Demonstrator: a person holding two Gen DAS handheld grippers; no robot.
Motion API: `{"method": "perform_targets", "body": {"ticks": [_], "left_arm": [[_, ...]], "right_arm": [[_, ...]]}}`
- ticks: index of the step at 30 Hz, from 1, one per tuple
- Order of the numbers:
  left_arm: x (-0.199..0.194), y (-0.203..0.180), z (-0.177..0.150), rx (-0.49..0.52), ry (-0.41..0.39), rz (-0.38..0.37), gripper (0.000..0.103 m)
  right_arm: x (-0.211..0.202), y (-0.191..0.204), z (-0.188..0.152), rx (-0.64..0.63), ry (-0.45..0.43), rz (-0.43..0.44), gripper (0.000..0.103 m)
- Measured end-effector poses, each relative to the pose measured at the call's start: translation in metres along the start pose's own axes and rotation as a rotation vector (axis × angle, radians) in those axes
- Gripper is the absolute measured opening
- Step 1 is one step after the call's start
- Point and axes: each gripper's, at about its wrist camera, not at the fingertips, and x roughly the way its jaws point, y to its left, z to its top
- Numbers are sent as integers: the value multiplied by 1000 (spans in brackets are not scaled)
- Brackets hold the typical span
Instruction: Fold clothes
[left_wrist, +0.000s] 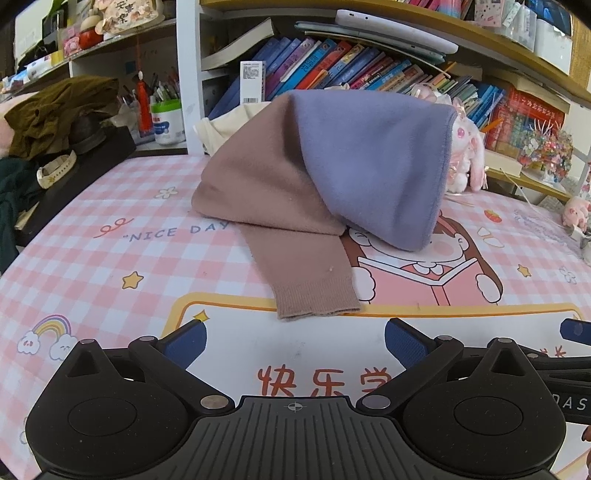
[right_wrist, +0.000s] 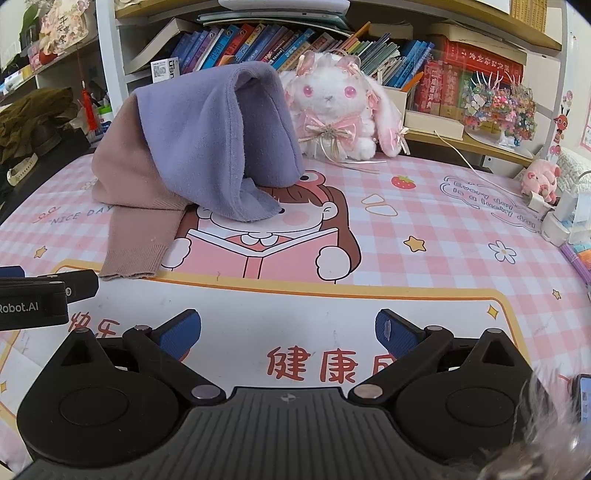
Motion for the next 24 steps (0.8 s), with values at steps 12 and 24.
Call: {"method": "perform_targets", "body": {"ticks": [12,24], "left_arm": [[2,-1,3,-19,15,13,103],[4,-2,5,-19,21,24,103]], "right_arm": [[2,1,2,-7,1,2,102],[4,0,3,-7,5,2,102]]}}
